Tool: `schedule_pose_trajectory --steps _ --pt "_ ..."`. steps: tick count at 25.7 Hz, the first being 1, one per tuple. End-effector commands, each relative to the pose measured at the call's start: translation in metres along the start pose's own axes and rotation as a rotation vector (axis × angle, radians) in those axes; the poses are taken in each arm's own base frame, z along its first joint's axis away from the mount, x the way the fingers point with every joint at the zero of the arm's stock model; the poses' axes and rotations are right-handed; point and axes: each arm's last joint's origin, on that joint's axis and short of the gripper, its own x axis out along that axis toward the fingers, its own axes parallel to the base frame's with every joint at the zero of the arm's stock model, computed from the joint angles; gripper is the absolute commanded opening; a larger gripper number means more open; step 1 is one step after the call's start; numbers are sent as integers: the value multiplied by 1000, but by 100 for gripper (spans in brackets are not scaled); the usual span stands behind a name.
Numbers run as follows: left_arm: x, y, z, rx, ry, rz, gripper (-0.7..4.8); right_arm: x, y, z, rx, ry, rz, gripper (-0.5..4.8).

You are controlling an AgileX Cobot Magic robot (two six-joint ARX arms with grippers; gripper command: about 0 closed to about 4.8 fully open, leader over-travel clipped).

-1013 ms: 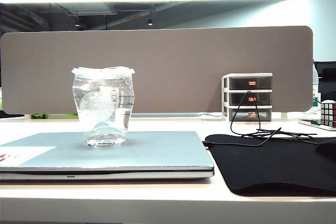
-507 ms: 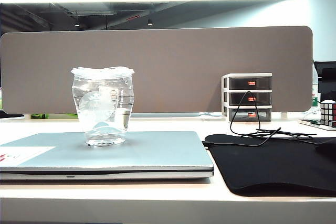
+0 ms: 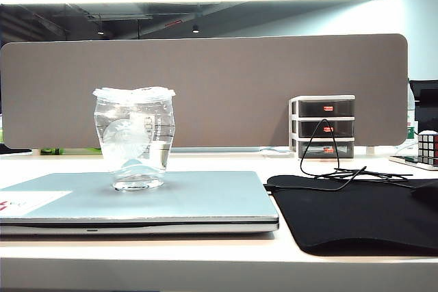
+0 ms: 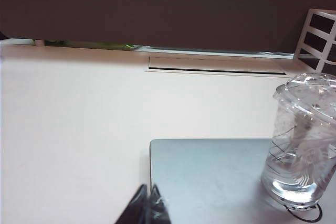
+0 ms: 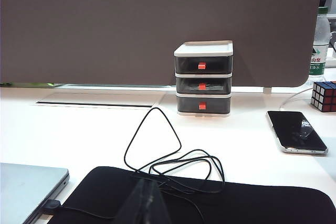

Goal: Pick up the coffee cup and place it over the laptop.

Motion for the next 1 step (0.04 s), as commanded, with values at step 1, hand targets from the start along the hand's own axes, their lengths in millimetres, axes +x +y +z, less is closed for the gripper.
schedule_pose_trajectory --steps 1 --pt "0 0 2 1 -16 -2 -5 0 0 -1 -2 -6 0 -6"
